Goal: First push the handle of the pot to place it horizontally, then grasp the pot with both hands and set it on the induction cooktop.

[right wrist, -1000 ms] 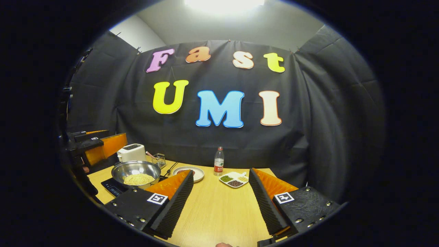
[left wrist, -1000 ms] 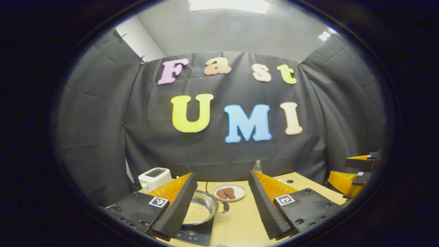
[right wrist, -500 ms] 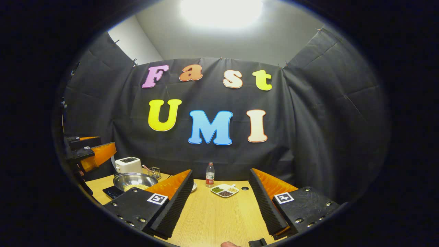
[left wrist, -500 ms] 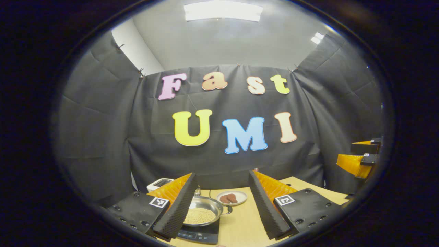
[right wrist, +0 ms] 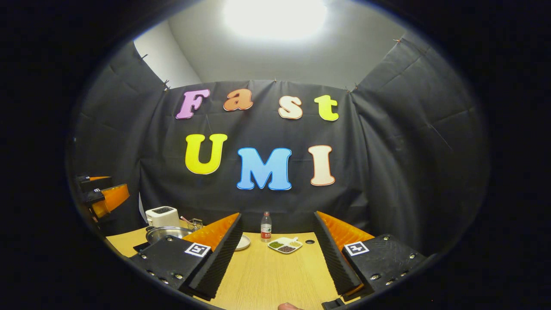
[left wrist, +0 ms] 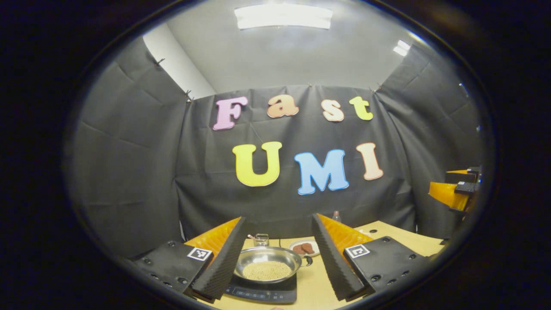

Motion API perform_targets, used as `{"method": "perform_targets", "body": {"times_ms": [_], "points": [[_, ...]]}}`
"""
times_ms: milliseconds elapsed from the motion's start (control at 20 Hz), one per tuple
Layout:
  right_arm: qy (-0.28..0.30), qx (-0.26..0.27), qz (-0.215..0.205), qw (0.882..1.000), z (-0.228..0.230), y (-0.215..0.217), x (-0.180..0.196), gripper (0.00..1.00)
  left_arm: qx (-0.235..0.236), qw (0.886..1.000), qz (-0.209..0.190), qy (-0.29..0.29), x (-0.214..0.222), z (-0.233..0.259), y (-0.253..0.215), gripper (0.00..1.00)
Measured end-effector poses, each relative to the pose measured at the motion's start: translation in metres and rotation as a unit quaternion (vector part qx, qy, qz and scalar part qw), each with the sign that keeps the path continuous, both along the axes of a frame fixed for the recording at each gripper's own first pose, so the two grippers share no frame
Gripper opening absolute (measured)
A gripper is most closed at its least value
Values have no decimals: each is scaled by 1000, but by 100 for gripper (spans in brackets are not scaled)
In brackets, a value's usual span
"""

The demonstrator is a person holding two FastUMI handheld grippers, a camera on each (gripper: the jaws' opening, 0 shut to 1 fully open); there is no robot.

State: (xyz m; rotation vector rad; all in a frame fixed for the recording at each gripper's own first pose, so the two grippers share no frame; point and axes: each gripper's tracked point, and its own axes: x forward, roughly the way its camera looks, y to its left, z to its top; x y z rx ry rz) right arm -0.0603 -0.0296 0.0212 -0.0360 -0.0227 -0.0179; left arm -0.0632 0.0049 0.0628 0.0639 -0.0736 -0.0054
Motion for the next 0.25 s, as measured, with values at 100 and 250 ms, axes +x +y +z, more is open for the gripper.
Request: {"method": "perform_targets", "body": {"times_ms": [100,250], "points": [[0,-2,4,1000,2,6,-1,97,0,1000,5,0,-2,1,6,93],[-6,-9,16,1000,7,18,-1,97,1,1000,13,2,-6,-1,16,97]]}}
